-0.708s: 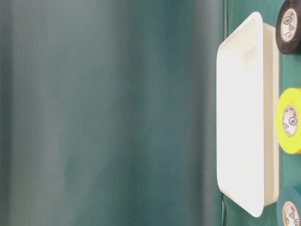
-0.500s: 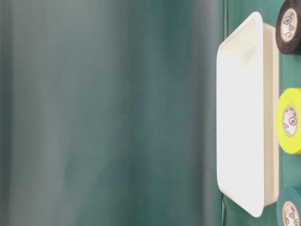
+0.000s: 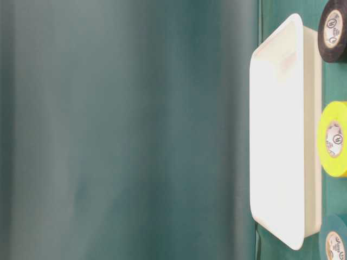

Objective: Place the tape from the fixed location into the white case.

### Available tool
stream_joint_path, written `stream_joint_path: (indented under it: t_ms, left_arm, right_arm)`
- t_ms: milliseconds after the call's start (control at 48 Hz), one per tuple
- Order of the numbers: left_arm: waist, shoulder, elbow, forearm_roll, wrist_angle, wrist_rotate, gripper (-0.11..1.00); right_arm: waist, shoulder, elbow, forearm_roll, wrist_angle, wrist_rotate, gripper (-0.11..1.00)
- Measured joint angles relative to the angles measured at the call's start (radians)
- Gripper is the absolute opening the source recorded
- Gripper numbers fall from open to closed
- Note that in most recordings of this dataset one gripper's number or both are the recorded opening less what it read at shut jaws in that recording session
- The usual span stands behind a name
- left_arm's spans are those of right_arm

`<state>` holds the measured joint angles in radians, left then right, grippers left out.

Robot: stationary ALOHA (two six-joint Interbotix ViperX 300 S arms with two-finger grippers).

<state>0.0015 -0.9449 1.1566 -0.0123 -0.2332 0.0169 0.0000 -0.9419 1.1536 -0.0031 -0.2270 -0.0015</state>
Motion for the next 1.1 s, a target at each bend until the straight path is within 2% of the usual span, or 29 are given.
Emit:
stream_joint_path:
  t_ms: [104,312,396,1103]
  left_arm:
    - [0.000,0.008,0.000,0.000,0.000,0.003,0.20]
    - [0.002,0.018,0.000,0.000,-0.017,0.002,0.80]
    - [0.000,0.018,0.000,0.000,-0.018,0.002,0.96]
    - [0.002,0.028,0.000,-0.002,-0.015,-0.002,0.96]
  right_arm:
    - [-0.002,0.000,-0.002,0.000,0.000,0.000,0.00]
    - [-0.002,0.000,-0.002,0.000,0.000,0.000,0.00]
    - [-0.002,0.000,-0.002,0.000,0.002,0.000,0.00]
    - [-0.002,0.000,-0.002,0.000,0.009,0.000,0.00]
